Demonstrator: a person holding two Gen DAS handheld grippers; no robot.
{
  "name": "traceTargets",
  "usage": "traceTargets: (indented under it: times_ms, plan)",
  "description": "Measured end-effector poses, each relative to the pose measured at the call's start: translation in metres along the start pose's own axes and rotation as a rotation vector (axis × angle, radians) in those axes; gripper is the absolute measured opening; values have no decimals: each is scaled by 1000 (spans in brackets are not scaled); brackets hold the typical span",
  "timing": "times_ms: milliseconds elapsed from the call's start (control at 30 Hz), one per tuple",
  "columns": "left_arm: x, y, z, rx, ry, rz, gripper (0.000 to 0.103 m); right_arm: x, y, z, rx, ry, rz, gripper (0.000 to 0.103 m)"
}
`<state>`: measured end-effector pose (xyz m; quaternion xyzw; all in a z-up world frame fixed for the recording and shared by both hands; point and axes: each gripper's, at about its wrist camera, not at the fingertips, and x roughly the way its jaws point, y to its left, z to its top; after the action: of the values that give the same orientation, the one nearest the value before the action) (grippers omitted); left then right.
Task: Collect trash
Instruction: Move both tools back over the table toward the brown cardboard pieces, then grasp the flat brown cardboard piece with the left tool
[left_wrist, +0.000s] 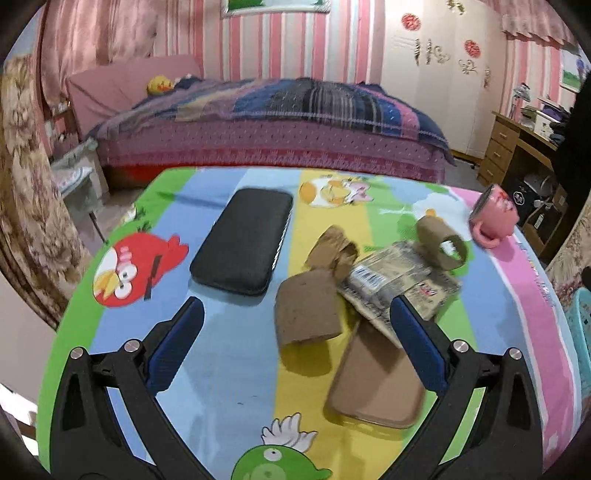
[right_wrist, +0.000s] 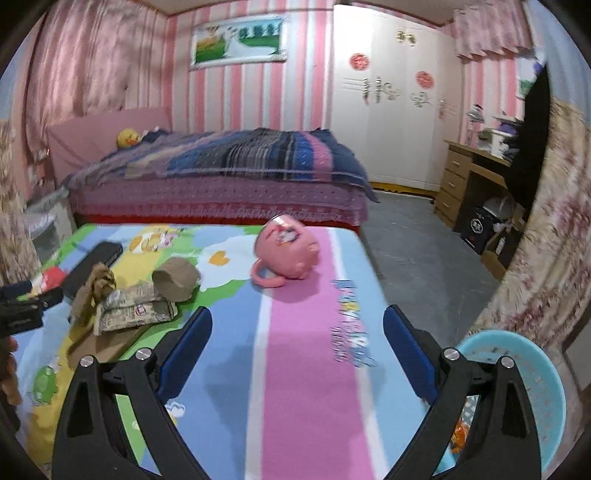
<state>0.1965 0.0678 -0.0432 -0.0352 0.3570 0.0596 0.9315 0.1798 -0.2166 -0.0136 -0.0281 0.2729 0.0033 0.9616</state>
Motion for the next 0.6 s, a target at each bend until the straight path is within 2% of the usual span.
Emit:
traceTargets:
  times_ms: [67, 167, 300, 367, 500, 600]
  plan:
    - [10, 5, -2, -27, 19, 7, 97, 12, 11, -5, -2, 15, 20, 92]
    - [30, 12, -2, -73, 71, -33, 97, 22, 15, -12, 7, 36, 38, 92]
    - [46, 11, -5, -87, 111, -52, 96, 30, 18, -18, -10, 53, 22, 92]
    - [50, 9, -5, -79, 123, -54, 86, 32, 15, -20, 7, 58, 28, 92]
    - [57, 9, -5, -76, 170, -110, 56, 35, 15, -21, 8, 67, 28, 92]
    - [54, 9, -4, -71, 163, -143, 43, 33, 21, -18, -4, 64, 33, 92]
